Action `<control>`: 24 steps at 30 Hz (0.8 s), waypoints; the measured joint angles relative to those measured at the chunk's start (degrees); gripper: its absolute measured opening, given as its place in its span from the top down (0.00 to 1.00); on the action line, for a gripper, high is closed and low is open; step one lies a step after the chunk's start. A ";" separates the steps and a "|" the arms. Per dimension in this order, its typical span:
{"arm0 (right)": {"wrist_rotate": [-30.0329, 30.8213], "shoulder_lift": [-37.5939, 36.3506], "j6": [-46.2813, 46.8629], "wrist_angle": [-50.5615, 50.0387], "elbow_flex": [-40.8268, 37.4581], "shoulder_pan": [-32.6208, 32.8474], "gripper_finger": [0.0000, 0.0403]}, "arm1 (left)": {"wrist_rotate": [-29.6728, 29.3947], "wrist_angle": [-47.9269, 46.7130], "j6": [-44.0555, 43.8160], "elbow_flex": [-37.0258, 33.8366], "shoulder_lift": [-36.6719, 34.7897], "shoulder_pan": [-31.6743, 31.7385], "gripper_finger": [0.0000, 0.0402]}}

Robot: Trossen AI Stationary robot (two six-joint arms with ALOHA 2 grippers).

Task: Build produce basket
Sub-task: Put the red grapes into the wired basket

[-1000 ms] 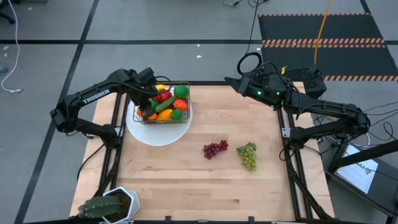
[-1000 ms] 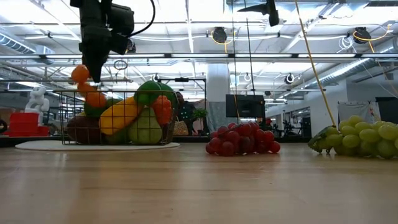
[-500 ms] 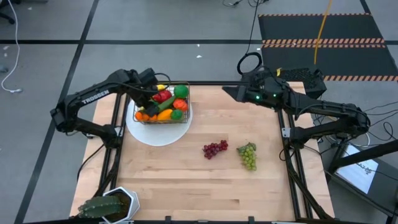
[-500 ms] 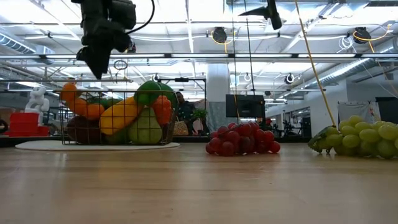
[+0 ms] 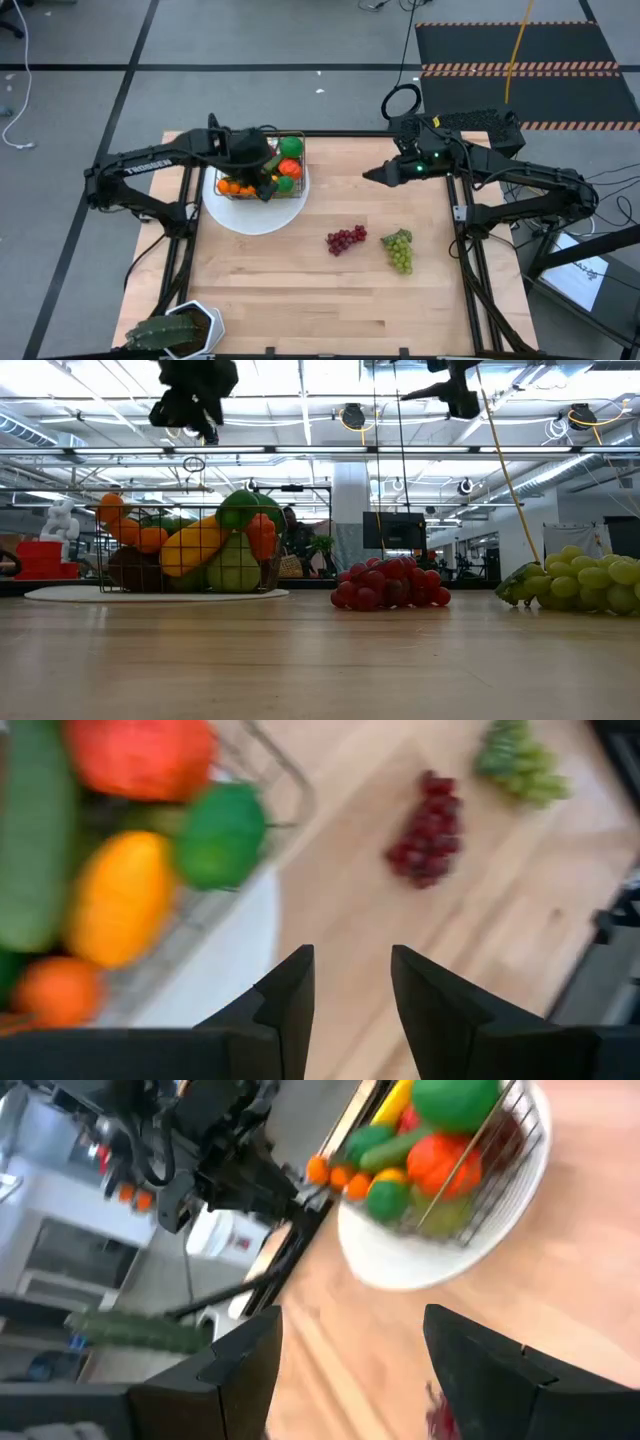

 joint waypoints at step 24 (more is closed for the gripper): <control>-7.75 -9.43 -5.97 -10.15 0.00 4.19 0.41 | -16.74 32.07 10.98 -0.02 19.11 -28.70 0.58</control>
